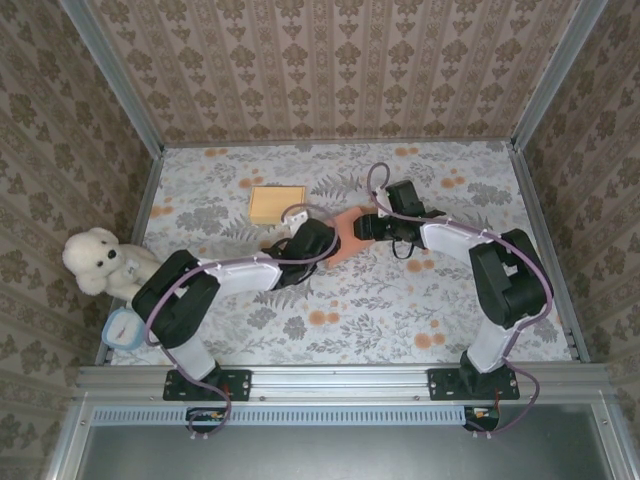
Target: Fold the paper box
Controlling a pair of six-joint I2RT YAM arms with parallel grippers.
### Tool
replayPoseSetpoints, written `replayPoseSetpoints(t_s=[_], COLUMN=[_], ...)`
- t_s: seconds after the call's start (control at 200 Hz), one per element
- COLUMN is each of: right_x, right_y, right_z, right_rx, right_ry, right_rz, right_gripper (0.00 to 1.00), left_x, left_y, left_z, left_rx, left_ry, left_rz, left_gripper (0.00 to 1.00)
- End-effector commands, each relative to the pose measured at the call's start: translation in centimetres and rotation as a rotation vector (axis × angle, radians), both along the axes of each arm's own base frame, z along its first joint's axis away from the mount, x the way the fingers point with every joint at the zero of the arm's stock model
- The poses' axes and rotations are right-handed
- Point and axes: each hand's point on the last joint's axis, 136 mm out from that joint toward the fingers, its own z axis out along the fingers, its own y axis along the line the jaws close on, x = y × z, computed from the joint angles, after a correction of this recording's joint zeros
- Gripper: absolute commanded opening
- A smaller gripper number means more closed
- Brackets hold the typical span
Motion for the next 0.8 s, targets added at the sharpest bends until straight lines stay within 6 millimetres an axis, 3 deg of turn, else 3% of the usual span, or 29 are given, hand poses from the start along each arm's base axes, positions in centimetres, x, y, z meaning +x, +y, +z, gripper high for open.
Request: replayPoseSetpoints(t_s=[0.0,0.33,0.61,0.79], right_x=[-0.1,3.2,6.1,7.4], right_y=[1.9,-0.5,-2.0,-2.7], right_z=[2.9,4.6,3.6,2.4], right_rx=[0.087,0.081,0.093,0.102], right_ry=[-0.068,-0.168,-0.189,-0.172], right_rz=[0.013,-0.121,-0.166,-0.19], right_gripper=[0.56,0.56,0.56,0.57], left_x=[1.2,6.6,11.0,12.5], left_y=[-4.5,-6.9,-8.1,-7.9], left_z=[3.8,4.6,3.6,2.3], left_rx=[-0.057,0.001,0.029,0.048], left_ry=[-0.085,-0.132,-0.141,-0.124], left_rz=[-0.162,-0.217,-0.244,-0.237], left_gripper=[0.62,0.62,0.61,0.61])
